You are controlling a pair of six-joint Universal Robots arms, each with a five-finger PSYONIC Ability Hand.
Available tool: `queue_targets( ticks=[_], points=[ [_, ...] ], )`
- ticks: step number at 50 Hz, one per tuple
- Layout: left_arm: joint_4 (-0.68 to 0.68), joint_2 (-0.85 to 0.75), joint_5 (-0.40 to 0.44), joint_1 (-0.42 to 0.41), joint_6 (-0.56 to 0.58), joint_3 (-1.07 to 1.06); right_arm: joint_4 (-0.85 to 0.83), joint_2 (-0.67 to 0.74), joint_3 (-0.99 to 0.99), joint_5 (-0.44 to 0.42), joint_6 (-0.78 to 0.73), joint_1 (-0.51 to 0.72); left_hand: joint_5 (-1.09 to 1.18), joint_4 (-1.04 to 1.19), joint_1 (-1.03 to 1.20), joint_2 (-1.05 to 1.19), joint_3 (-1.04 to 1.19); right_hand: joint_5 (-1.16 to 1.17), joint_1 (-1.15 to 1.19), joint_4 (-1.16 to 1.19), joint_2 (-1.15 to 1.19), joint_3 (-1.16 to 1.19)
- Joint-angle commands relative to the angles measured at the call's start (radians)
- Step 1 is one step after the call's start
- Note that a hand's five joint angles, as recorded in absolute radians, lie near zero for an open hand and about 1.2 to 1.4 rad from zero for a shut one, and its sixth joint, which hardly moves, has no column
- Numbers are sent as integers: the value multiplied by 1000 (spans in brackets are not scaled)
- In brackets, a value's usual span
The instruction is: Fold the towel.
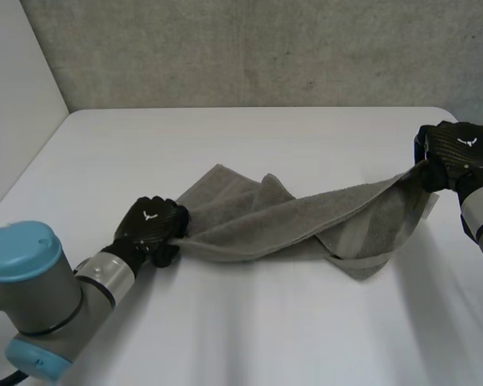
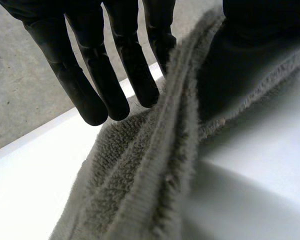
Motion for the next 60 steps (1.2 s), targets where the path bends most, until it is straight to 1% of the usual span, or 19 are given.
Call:
queue_targets(
  ticks=[1,6,11,15,19,21,27,30,32,38,47,48,49,50,51,53,55,56,60],
  points=[
    [-177,65,2,42,-6,98,160,-78,-99,-30,-5,4,49,38,45,45,37,59,60,60,76,55],
    [-283,249,6,100,-16,135,313,-153,-219,-110,-18,4,49,38,45,45,37,59,60,60,76,55],
    [-333,422,11,105,-57,178,531,-215,-391,-199,-102,3,49,38,45,45,37,59,60,60,76,55],
    [-432,518,78,100,-193,256,758,-202,-573,-239,-226,3,49,38,45,45,37,59,60,60,76,55],
    [-531,527,158,116,-247,320,901,-147,-676,-238,-328,7,49,38,45,45,37,59,60,60,76,55],
    [-593,491,209,120,-250,354,1005,-51,-753,-233,-416,16,49,38,45,45,37,59,60,60,76,55],
    [-604,330,206,125,-232,388,1088,98,-825,-211,-510,59,49,38,45,45,37,59,60,60,76,55],
    [-609,228,203,123,-189,420,1091,181,-853,-155,-535,91,49,38,45,45,37,59,60,60,76,55],
    [-612,170,195,125,-160,437,1073,256,-877,-98,-553,128,49,38,45,45,37,59,60,60,76,55],
    [-638,-12,106,117,-37,570,952,342,-940,-43,-568,176,49,38,45,45,37,59,60,60,76,55],
    [-630,-166,8,94,3,967,509,405,-1073,-34,-552,219,49,38,45,45,37,59,60,60,76,55],
    [-630,-166,8,94,3,968,408,398,-1101,-27,-538,229,49,38,45,45,37,59,60,60,76,55],
    [-626,-177,-13,85,0,1059,407,398,-1101,-27,-538,230,49,38,45,45,37,59,60,60,76,55],
    [-614,-183,-42,73,-6,1148,280,387,-1106,-9,-510,234,49,38,45,45,37,59,60,60,76,55],
    [-613,-183,-43,73,-6,1149,278,387,-1106,-9,-510,234,49,38,45,45,37,59,60,60,76,55],
    [-562,-174,-114,47,-25,1282,14,297,-1057,64,-379,231,49,38,45,45,37,59,60,60,76,55],
    [-517,-158,-150,30,-37,1320,-84,220,-1033,89,-307,228,49,38,45,45,37,59,60,60,76,55],
    [-465,-131,-177,22,-52,1331,-102,165,-1017,94,-251,220,49,38,45,45,37,59,60,60,76,55],
    [-349,-63,-222,20,-91,1299,-4,178,-1061,52,-243,199,49,38,45,45,37,59,60,60,76,55]
  ],
)
